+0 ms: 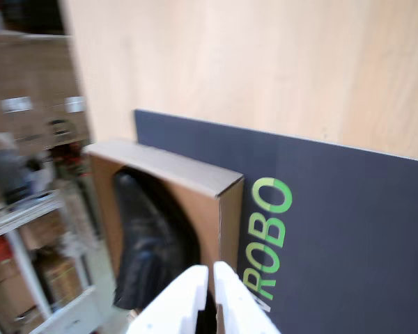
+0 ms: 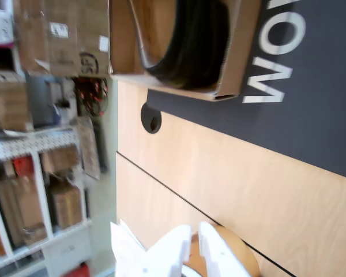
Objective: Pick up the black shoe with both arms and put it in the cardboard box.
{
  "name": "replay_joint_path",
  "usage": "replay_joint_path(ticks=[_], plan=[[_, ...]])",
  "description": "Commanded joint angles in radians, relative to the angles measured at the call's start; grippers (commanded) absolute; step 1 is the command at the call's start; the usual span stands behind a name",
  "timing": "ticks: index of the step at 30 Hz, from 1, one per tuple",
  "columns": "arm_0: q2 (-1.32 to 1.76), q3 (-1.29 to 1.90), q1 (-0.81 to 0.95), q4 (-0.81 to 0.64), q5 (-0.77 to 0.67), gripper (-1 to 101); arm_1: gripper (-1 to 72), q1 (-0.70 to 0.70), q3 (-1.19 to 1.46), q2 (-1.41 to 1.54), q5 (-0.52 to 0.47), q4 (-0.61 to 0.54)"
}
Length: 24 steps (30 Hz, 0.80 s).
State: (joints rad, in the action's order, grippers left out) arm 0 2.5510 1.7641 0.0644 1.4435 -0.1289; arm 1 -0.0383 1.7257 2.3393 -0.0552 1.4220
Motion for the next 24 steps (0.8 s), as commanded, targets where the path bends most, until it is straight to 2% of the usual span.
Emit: replay_joint_path(ticks=[1,13,19,24], plan=[[0.186,0.138,-0.012,-0.003,0.02,0,-0.1,0.034,0.078,0.218,-0.002,-0.005],[0.617,0.492,-0.052,0.029,0.075,0,-0.2,0.179,0.341,0.851,-0.026,0.023],[0.773,0.663,-0.067,0.035,0.077,0,-0.2,0.198,0.422,0.968,-0.066,0.018],[0.776,0.696,-0.11,0.028,0.094,0,-0.2,0.192,0.538,1.011,-0.124,-0.029]])
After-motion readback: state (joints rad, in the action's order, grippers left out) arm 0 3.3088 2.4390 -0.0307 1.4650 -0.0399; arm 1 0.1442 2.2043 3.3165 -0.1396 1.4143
